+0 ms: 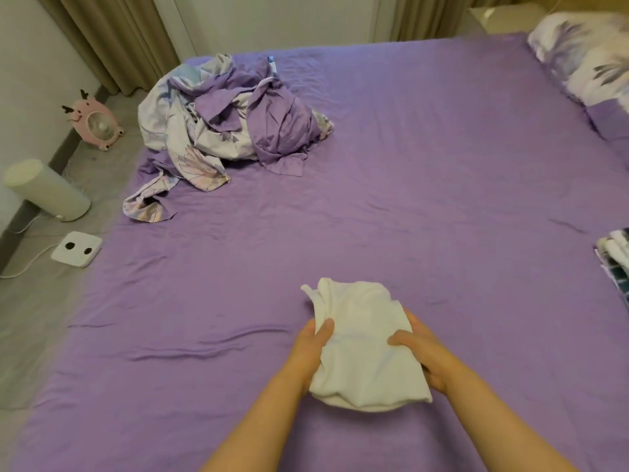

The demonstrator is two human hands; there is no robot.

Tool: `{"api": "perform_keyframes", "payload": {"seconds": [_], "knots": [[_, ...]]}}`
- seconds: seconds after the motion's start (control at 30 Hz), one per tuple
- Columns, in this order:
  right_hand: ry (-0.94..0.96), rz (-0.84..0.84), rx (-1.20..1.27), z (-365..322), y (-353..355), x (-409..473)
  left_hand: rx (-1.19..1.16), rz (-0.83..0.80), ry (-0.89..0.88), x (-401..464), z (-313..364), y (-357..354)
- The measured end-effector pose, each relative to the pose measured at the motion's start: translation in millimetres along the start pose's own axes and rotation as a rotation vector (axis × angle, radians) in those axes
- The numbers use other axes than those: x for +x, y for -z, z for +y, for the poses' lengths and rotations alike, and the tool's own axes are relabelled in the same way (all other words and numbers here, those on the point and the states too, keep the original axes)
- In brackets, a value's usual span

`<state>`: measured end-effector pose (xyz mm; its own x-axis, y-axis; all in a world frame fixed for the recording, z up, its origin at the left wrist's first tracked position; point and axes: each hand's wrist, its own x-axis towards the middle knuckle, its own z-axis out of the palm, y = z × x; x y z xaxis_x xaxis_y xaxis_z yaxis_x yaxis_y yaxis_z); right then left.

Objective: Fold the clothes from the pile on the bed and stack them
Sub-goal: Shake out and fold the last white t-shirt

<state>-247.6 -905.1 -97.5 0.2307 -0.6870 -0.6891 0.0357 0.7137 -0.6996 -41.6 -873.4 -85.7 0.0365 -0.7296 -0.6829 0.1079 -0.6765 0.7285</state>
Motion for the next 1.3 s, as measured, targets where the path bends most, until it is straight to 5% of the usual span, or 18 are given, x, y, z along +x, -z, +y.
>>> {"api": "perform_keyframes", "payload": {"seconds": [0.43, 0.8, 1.13, 1.3], "knots": [[0.158, 0.132, -0.06, -23.6, 176.9, -177.7, 0.192, -0.288, -0.215, -110.1, 12.4, -201.9], [0.188, 0.282, -0.1, -7.6, 384.0, -308.9, 0.216, -0.346, -0.269, -179.6, -41.4, -437.9], [0.148, 0.412, -0.226, -10.8, 512.6, -346.1, 0.283, -0.436, -0.266, -177.3, -49.9, -573.1], [0.092, 0.563, -0.581, 13.9, 560.2, -325.5, 0.387, -0.498, -0.166, -144.4, -83.0, -610.6]]}}
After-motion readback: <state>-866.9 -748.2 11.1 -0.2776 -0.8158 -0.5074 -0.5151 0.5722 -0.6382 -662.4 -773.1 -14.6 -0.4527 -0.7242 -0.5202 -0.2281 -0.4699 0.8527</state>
